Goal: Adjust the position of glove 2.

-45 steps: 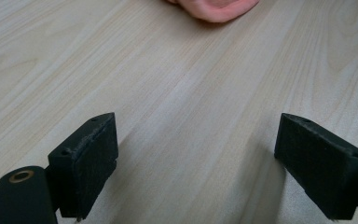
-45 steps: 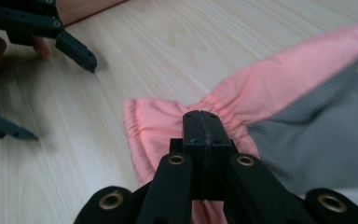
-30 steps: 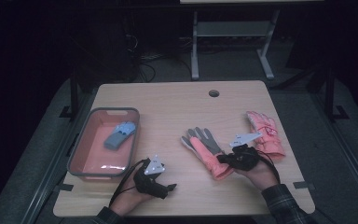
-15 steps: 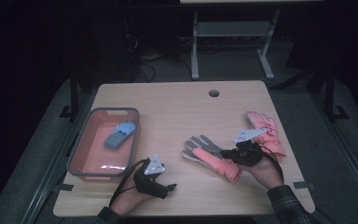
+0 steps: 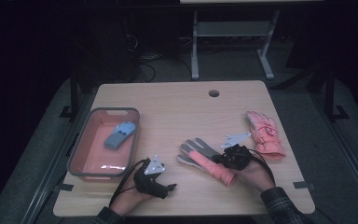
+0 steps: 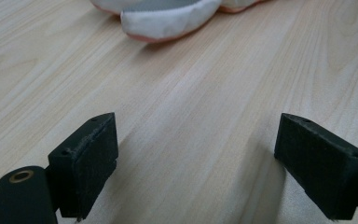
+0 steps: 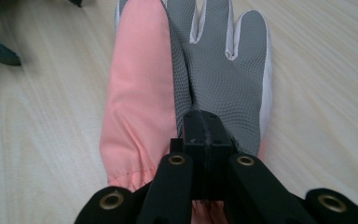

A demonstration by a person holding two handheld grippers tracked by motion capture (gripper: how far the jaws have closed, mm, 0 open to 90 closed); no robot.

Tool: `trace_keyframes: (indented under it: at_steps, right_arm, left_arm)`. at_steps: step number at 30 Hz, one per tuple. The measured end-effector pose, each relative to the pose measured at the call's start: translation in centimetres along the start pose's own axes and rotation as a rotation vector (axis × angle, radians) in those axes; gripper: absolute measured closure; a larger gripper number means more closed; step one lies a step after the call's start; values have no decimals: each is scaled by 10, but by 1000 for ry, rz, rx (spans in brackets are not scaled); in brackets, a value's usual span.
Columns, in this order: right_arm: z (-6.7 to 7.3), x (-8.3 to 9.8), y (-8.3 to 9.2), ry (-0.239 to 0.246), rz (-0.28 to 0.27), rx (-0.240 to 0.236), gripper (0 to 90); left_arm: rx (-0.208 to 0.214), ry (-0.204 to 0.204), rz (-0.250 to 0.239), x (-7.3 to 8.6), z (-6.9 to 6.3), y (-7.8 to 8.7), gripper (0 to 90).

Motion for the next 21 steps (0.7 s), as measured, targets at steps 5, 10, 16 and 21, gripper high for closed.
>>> trace_keyframes:
  at_steps: [5,10,16,21]
  right_arm:
    - [14,-2,-3,22,4,-32,900]
    - [29,-4,-5,38,6,-61,900]
    - [44,-6,-7,47,19,-90,900]
    - [44,-6,-5,44,8,-89,898]
  left_arm:
    - [2,1,0,0,0,0,126]
    - [5,7,0,0,-1,0,126]
    - [5,9,-3,0,-1,-1,126]
    - [5,10,-3,0,-1,-1,126]
Point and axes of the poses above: each handheld gripper's, and its own axes: y roughly backward along the jaws, x roughly out of its underside, z roughly to its left, the point moved 1 cm from there along -y, roughly forward along the jaws, and after that the axes turned 1 degree about y, right-handed, at the moved point
